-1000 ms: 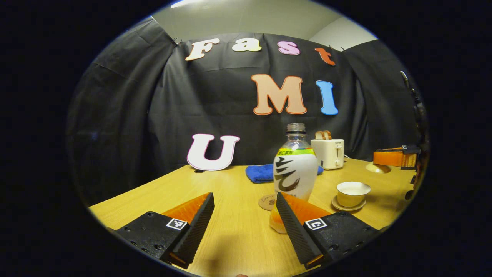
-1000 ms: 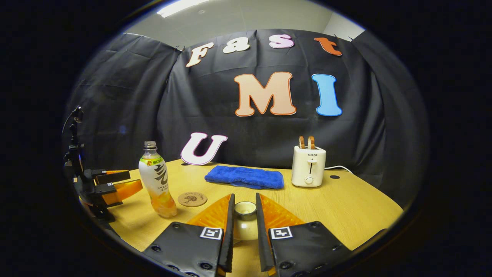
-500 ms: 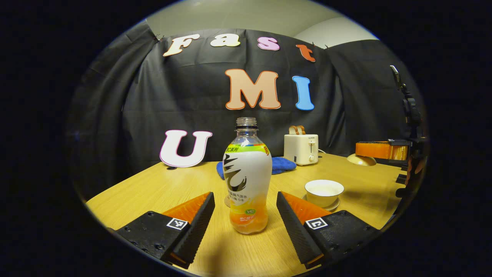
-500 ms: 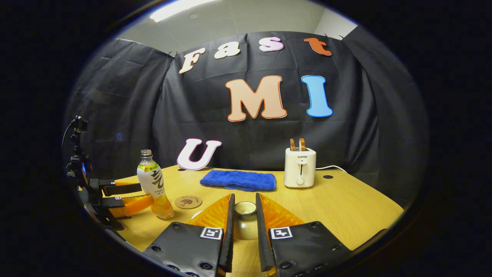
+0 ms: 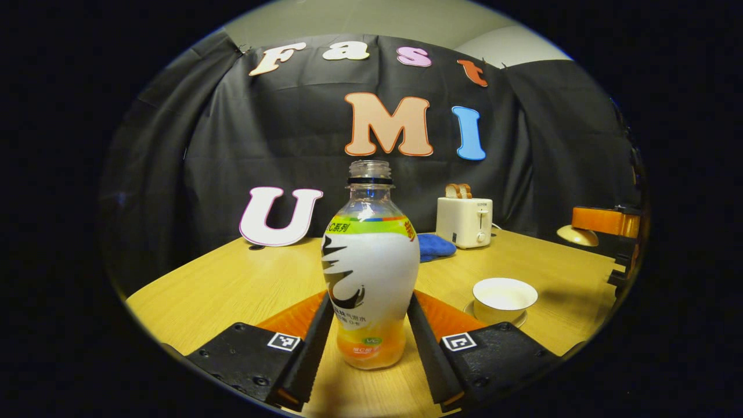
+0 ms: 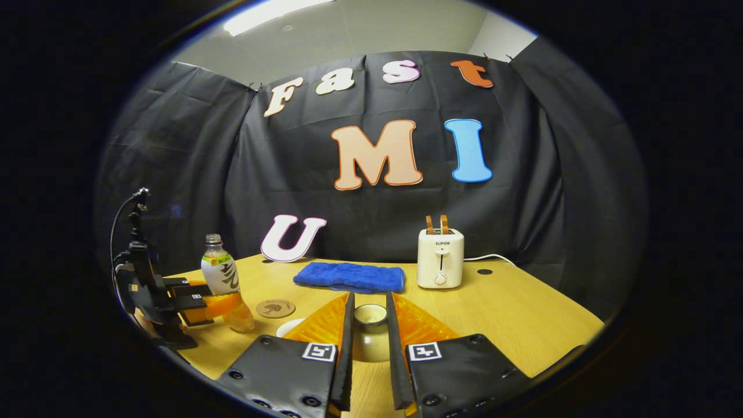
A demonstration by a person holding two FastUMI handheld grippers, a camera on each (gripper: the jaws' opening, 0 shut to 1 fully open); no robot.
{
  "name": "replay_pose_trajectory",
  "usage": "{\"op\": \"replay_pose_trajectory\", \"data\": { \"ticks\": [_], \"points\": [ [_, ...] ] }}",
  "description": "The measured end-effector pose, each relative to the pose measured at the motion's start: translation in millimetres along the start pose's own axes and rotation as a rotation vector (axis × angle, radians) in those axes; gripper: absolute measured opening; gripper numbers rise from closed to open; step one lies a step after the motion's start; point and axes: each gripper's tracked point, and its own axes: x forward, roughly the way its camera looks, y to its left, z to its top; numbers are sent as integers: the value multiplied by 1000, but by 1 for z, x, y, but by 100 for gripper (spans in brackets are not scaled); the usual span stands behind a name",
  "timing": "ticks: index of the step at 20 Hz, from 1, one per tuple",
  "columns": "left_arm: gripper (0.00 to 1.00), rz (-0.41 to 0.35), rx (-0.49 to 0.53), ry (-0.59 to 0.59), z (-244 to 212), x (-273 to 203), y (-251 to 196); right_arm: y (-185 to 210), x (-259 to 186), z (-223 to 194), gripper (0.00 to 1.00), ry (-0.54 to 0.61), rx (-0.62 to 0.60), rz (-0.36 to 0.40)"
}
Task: Open the teacup lid with one hand, grasp the water bottle and pour water into the teacup with the other hand; after pouring, place the water bottle on the coaster and then close the teacup lid.
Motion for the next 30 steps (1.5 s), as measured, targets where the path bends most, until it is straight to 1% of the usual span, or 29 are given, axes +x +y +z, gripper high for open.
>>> {"op": "replay_pose_trajectory", "data": {
  "ticks": [1, 2, 4, 7, 11, 16, 18, 21, 23, 25, 30],
  "points": [
    [69, 3, 4, 0, 1, 1, 1, -3, -1, 2, 31, -4, 3, -3],
    [69, 5, 6, 2, 0, 2, 2, -4, -3, 4, 30, -7, 7, -4],
    [64, 7, 13, 4, -1, 5, 1, -8, -5, 7, 31, -14, 10, -6],
    [54, 33, 74, 14, 0, 6, 6, -13, -8, 10, 31, -18, 20, -9],
    [54, 73, 208, 26, 4, 9, 11, -22, -8, 10, 31, -17, 35, -23],
    [53, 83, 352, 41, 9, 17, 6, -23, -9, 10, 31, -20, 30, -25],
    [53, 96, 430, 36, 16, 18, 6, -25, -8, 8, 31, -14, 28, -30],
    [53, 130, 598, 24, 29, 25, 6, -24, -7, 8, 31, -13, 31, -25],
    [53, 142, 693, 29, 30, 28, 6, -24, -7, 8, 31, -13, 29, -23],
    [53, 135, 774, 43, 26, 28, 4, -25, -8, 9, 31, -14, 29, -27],
    [52, 104, 903, 97, 5, 32, -1, -28, -11, 14, 31, -28, 31, -31]
  ]
}}
